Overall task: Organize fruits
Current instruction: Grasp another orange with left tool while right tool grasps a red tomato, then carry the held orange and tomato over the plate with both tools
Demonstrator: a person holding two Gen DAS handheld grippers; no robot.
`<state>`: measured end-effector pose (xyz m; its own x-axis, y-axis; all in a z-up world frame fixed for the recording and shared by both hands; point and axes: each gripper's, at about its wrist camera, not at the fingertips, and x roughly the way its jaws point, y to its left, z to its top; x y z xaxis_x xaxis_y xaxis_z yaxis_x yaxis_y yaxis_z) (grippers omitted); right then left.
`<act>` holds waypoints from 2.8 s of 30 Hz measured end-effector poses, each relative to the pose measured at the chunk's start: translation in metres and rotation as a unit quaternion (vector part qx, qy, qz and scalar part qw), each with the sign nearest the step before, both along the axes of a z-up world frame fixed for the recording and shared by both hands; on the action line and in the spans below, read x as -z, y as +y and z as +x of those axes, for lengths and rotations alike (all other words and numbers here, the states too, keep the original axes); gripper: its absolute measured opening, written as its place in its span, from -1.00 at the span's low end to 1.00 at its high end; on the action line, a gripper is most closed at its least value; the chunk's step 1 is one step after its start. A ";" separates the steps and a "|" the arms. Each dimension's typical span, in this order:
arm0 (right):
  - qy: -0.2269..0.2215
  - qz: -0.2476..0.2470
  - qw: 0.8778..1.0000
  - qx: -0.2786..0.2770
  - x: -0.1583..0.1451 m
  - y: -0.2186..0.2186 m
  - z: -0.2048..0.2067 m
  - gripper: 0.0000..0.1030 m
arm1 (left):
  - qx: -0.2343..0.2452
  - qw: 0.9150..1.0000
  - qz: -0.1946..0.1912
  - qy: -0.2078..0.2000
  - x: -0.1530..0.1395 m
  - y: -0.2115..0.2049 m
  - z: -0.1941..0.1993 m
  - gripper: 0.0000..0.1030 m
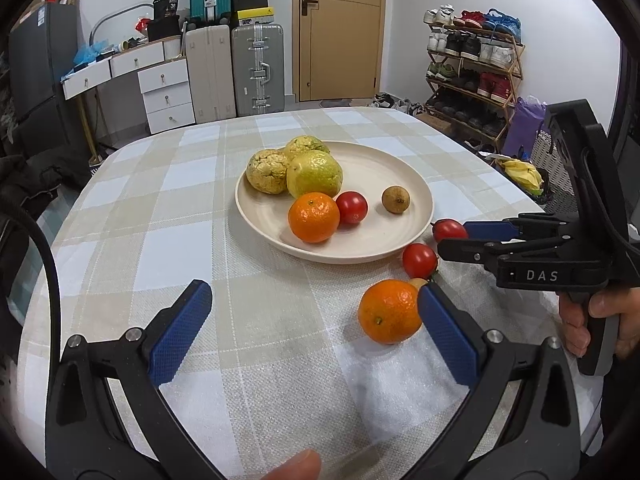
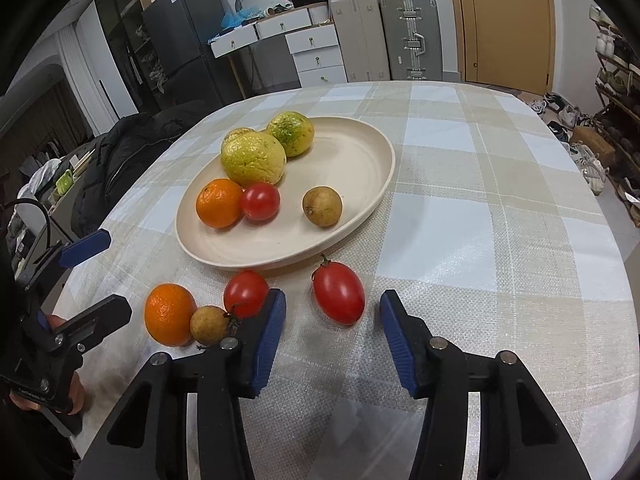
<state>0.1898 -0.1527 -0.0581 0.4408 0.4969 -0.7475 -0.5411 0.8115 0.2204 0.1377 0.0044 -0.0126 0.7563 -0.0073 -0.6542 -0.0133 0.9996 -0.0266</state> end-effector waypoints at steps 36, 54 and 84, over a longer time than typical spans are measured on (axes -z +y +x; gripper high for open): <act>-0.008 0.017 1.000 -0.009 -0.011 -0.004 -0.024 -0.47 | 0.054 0.997 0.004 0.064 0.020 -0.023 0.014 0.68; -0.015 0.023 1.000 -0.012 -0.016 -0.006 -0.027 -0.47 | 0.092 0.992 -0.062 0.059 0.018 -0.021 0.013 -0.27; -0.048 0.051 0.997 -0.020 -0.033 -0.005 -0.035 -0.47 | 0.046 0.998 -0.048 -0.002 -0.011 -0.004 0.001 -0.27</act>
<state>0.1543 -0.1576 -0.0247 0.4862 0.5868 -0.6476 -0.5944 0.7652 0.2471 0.1390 0.0000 -0.0018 0.7522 -0.1396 -0.6439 0.0782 0.9893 -0.1230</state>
